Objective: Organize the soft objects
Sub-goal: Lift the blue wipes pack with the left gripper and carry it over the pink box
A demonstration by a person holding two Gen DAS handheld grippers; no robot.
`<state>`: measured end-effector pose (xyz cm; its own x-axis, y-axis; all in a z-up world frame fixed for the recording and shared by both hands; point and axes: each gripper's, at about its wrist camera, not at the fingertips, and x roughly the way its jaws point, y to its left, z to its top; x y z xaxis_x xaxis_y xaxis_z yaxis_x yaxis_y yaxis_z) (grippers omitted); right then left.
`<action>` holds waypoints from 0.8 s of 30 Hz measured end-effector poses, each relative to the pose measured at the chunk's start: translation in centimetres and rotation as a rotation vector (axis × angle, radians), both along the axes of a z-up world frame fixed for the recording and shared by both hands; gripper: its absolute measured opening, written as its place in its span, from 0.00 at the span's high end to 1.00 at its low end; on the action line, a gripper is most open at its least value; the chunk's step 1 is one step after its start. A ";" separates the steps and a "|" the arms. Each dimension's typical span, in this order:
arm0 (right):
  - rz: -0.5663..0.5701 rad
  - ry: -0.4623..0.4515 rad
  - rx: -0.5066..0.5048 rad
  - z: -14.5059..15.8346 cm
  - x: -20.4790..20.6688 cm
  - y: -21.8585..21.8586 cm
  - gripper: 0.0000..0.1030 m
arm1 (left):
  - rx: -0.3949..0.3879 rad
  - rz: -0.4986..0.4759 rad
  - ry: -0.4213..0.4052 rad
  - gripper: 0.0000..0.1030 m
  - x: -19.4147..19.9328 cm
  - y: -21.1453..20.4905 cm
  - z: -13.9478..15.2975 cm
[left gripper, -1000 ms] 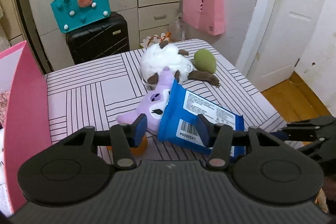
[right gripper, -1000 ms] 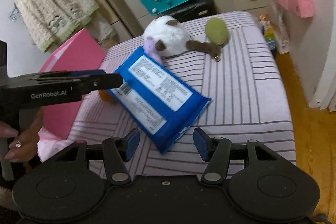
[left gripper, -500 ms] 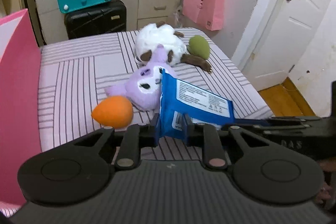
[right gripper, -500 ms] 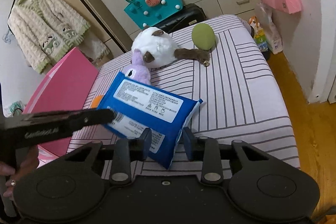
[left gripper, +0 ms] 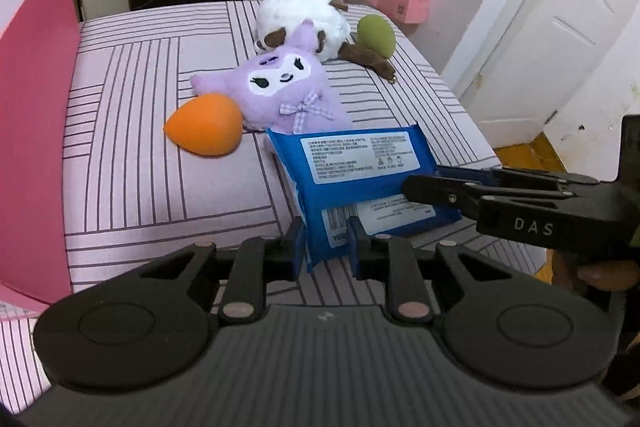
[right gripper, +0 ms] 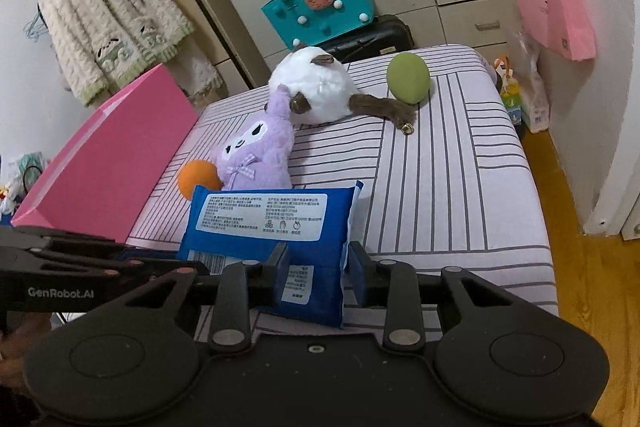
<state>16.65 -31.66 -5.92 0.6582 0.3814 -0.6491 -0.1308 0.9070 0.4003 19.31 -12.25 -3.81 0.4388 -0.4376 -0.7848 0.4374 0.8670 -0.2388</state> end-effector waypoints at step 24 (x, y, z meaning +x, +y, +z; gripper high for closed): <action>0.071 0.008 -0.052 1.0 -0.9 1.8 0.63 | -0.018 -0.007 -0.152 0.83 -1.5 0.8 0.9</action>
<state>15.75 -29.87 -4.91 0.6253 0.3928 -0.6743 -0.1925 0.9150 0.3545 17.83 -11.49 -2.87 0.5486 -0.4542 -0.7020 0.4756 0.8600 -0.1848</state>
